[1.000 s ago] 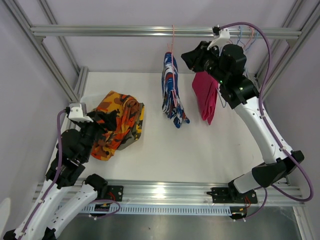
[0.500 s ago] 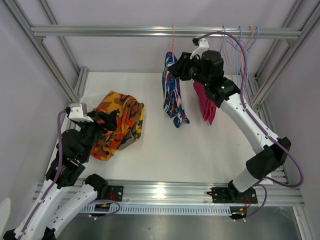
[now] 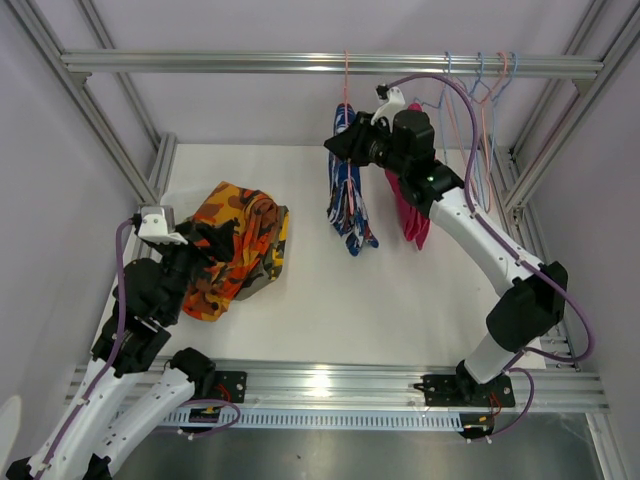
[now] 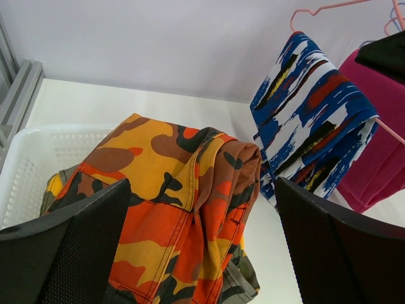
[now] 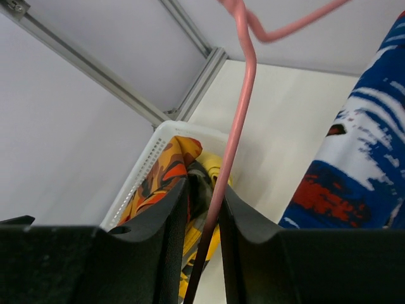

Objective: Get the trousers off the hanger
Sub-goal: Pick up the hanger from the clothesline.

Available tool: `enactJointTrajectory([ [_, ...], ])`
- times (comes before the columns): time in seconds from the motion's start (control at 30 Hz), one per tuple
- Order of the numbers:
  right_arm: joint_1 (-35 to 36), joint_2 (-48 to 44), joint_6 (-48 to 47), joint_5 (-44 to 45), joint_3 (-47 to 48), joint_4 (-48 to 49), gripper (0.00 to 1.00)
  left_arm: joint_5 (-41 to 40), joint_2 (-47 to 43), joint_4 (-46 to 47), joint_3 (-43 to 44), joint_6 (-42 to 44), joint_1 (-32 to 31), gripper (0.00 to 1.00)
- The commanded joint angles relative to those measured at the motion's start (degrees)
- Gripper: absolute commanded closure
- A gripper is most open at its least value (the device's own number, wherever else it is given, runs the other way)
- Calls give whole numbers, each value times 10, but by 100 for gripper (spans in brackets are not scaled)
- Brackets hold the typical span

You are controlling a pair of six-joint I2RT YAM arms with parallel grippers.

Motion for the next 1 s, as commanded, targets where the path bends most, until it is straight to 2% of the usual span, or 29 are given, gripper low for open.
enactJointTrajectory([
  [0.0, -2, -19, 47, -31, -30, 87, 71, -4, 3, 14, -2, 11, -5, 1],
  [0.07, -4, -24, 66, -38, -50, 112, 76, -3, 3, 14, -3, 11, -6, 1],
  [0.2, -6, -33, 85, -44, -76, 145, 94, -3, 3, 14, -3, 11, -6, 1],
  [0.3, -5, -38, 92, -45, -83, 157, 100, -3, 2, 13, -3, 11, -8, 0],
  [0.7, 14, -70, 75, -13, -63, 168, 100, -3, -3, 14, -1, 13, -11, 1],
  [0.97, 36, -81, 28, 30, 34, 97, 100, -6, -5, 15, -3, 13, -18, 1],
])
